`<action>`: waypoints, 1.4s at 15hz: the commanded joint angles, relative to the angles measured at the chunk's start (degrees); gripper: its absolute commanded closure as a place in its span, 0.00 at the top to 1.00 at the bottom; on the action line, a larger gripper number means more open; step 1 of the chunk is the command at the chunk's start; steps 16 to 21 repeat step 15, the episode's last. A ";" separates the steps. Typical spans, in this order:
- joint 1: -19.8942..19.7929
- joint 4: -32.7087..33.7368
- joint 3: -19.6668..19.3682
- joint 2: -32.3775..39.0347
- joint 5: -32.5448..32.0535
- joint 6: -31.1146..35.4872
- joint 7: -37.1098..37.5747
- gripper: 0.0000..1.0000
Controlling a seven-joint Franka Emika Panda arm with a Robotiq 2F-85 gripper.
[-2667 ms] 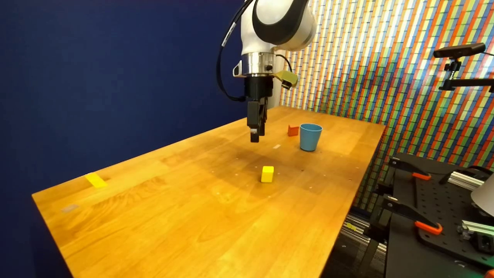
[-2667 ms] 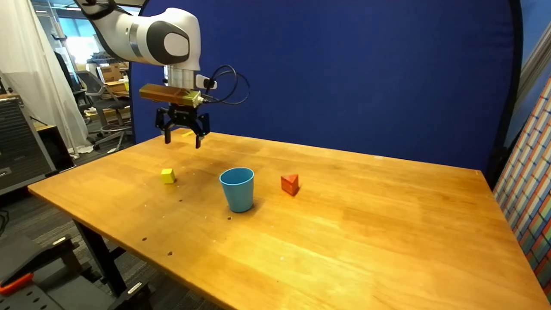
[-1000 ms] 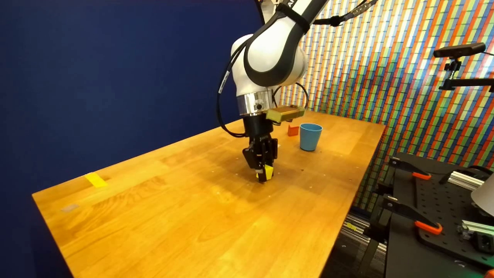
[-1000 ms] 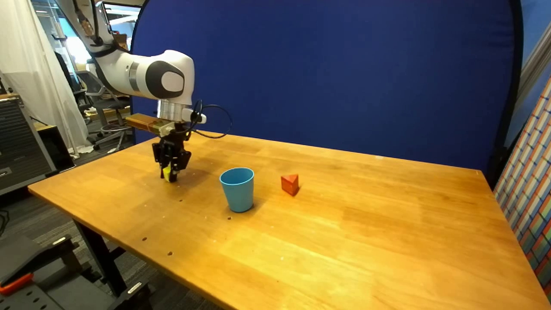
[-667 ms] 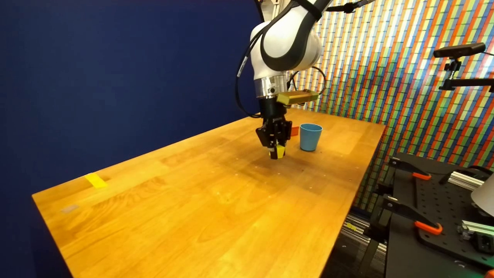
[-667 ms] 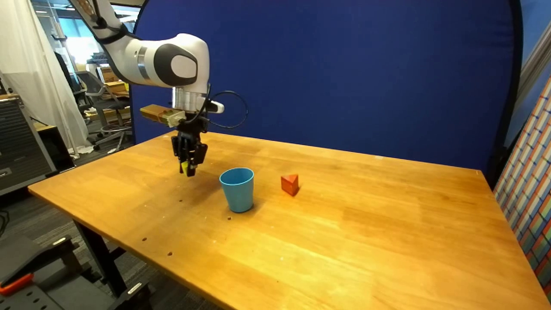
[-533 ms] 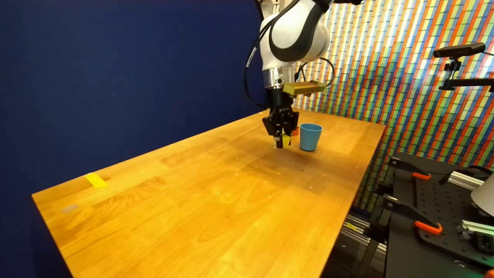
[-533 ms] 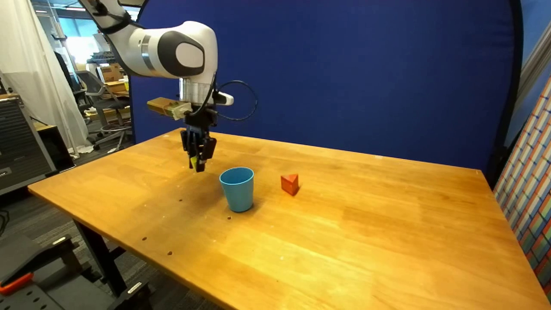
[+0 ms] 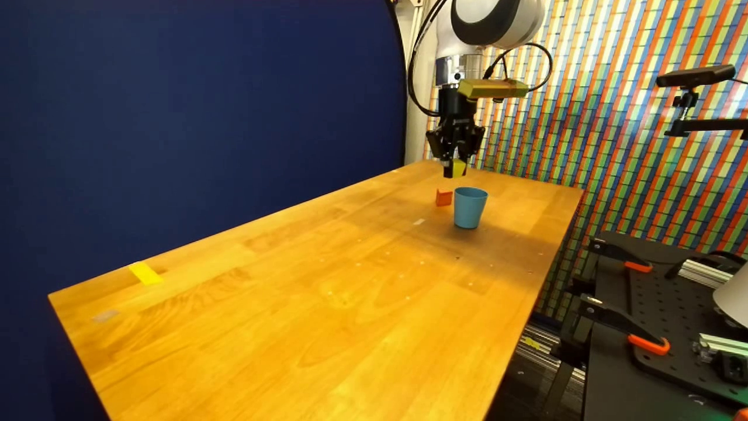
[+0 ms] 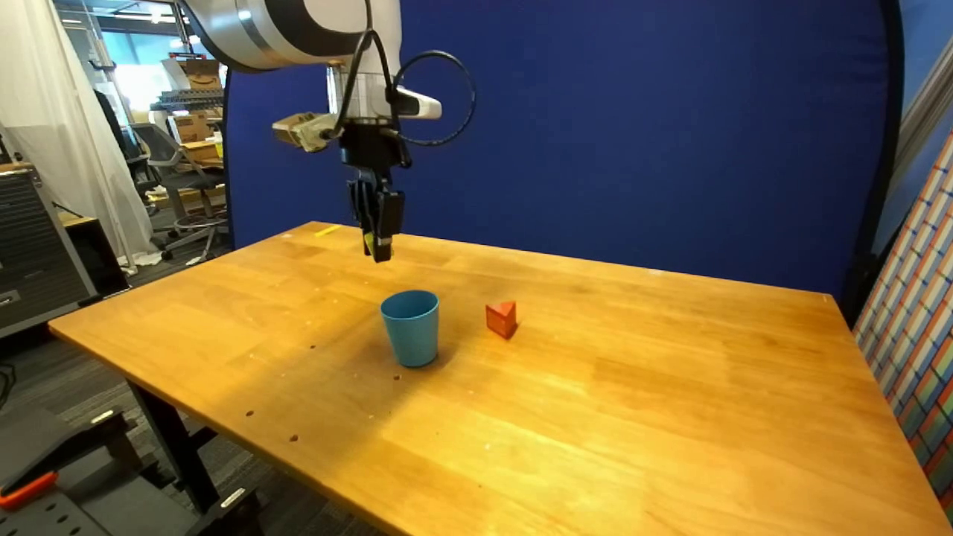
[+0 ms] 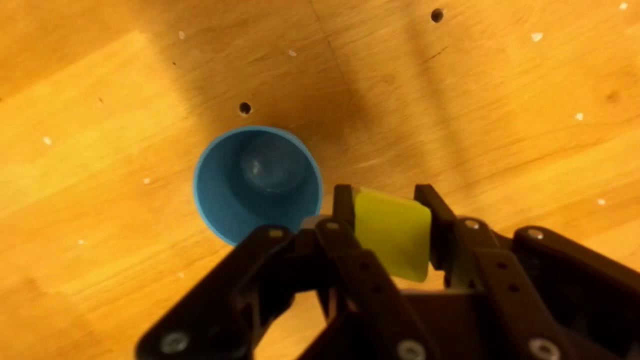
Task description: Pick up the yellow block and put it inside the light blue cup
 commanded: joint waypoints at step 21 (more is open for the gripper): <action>-3.65 -0.80 -1.70 0.78 -3.98 -0.55 4.27 0.96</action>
